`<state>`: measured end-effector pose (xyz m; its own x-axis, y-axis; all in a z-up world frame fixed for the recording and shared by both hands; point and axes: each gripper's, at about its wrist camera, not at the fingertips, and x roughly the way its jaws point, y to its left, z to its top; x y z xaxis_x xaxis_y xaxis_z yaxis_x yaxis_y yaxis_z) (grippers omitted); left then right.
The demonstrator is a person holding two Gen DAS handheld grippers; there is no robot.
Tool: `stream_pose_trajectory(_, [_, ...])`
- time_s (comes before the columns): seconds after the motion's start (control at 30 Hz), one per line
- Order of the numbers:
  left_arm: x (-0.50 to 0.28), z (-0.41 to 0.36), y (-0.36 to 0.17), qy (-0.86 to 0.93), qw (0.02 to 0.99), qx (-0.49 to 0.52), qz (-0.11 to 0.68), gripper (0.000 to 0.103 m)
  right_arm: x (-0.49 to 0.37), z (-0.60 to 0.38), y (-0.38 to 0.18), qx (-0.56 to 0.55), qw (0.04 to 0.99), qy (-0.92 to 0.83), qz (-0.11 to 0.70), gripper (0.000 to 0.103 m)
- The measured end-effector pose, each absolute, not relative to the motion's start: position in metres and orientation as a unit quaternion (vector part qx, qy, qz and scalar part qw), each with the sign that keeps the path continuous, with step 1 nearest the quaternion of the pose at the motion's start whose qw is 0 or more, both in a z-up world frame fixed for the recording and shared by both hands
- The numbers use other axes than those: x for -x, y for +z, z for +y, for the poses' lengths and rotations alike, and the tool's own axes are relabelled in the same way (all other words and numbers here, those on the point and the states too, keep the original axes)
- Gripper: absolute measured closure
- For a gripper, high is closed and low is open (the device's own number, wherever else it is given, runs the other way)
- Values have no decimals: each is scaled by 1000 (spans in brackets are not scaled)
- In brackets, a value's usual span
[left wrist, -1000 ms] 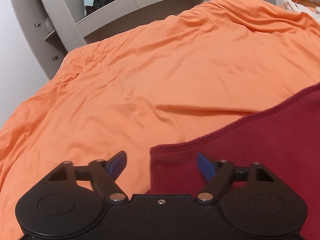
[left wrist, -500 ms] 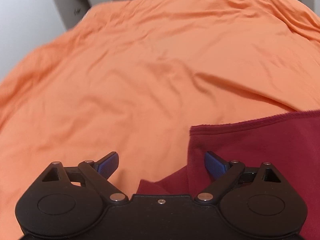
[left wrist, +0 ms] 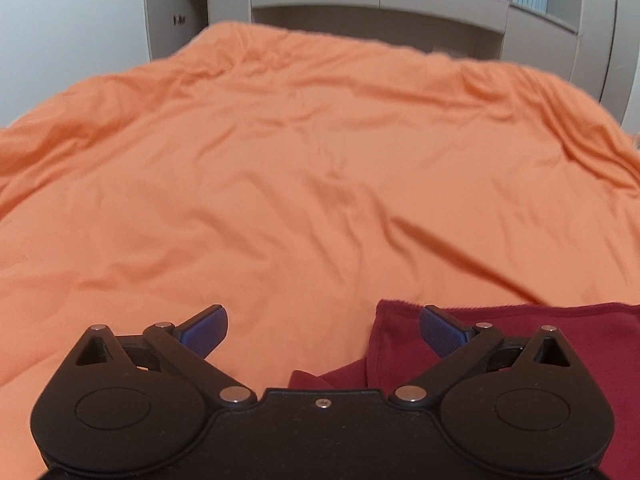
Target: Fold small clothes
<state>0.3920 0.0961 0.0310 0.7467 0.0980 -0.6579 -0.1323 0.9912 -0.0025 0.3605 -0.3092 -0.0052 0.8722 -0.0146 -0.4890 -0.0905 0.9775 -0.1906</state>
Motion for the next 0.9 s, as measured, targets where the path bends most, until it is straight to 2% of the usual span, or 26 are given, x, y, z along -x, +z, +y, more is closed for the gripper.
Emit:
stream_pose_trajectory(0.17, [-365,114,43,52,943,20,329,1,-335,-302,15,86,970,34,226,0])
stream_pose_trajectory(0.5, [-342,181,0,-45,912,155,378,1,-281,-248,22,94,967,115,206,0])
stream_pose_trajectory(0.9, [-316,179,-8,-219,873,223,373,1,-247,-207,5,130,956,156,213,0])
